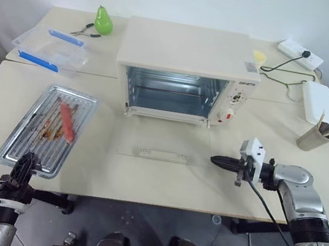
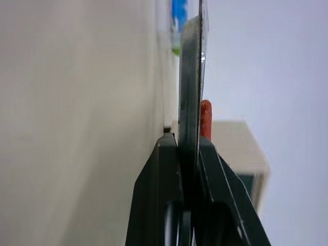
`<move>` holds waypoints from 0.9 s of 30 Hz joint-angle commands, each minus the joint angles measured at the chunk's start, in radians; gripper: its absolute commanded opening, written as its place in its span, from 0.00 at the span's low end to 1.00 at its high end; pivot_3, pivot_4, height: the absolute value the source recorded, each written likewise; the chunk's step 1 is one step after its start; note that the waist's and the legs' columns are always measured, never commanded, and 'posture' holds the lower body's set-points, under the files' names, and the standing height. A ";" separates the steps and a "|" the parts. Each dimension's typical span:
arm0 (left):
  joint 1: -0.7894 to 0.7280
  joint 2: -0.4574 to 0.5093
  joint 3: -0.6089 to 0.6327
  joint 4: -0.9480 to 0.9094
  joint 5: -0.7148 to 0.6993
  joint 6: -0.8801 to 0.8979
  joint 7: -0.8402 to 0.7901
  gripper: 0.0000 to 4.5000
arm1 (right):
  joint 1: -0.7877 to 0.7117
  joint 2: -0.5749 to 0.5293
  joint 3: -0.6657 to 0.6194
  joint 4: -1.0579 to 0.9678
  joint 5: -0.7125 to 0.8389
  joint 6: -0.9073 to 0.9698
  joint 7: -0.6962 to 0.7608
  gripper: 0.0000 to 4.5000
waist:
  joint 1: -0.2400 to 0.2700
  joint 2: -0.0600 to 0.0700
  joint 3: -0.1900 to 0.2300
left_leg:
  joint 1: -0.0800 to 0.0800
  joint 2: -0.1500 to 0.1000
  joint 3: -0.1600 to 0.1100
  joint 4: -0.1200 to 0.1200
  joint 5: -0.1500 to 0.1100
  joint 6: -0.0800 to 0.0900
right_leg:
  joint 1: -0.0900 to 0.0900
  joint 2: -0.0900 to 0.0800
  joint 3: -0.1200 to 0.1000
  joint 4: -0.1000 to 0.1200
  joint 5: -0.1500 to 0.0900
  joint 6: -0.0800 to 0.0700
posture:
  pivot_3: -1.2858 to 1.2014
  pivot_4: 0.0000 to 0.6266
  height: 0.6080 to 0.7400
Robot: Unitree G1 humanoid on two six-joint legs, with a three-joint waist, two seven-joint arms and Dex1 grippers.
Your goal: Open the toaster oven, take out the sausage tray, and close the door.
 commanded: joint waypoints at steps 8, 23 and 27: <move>-0.017 -0.024 -0.049 -0.128 -0.027 -0.057 0.059 0.00 | -0.026 0.027 -0.118 -0.129 0.160 0.099 0.021 0.01 | 0.000 0.000 0.000 | 0.000 0.000 0.000 0.000 0.000 0.000 | 0.000 0.000 0.000 0.000 0.000 0.000 | 0.52 0.24 1.00; 0.027 0.070 -0.083 -0.113 -0.027 -0.028 0.027 0.00 | -0.186 0.047 -0.198 -0.359 0.350 0.392 -0.144 0.01 | 0.000 0.000 0.000 | 0.000 0.001 0.000 0.000 -0.001 0.000 | -0.001 0.000 0.001 -0.001 0.000 0.000 | 0.52 0.24 1.00; 0.046 0.175 -0.051 0.004 -0.027 0.143 -0.127 0.00 | -0.152 0.007 -0.192 -0.412 0.319 0.360 -0.102 0.08 | 0.002 0.000 0.000 | -0.001 0.001 0.000 -0.001 -0.001 0.001 | -0.001 0.000 0.000 0.000 0.000 -0.001 | 0.52 0.24 1.00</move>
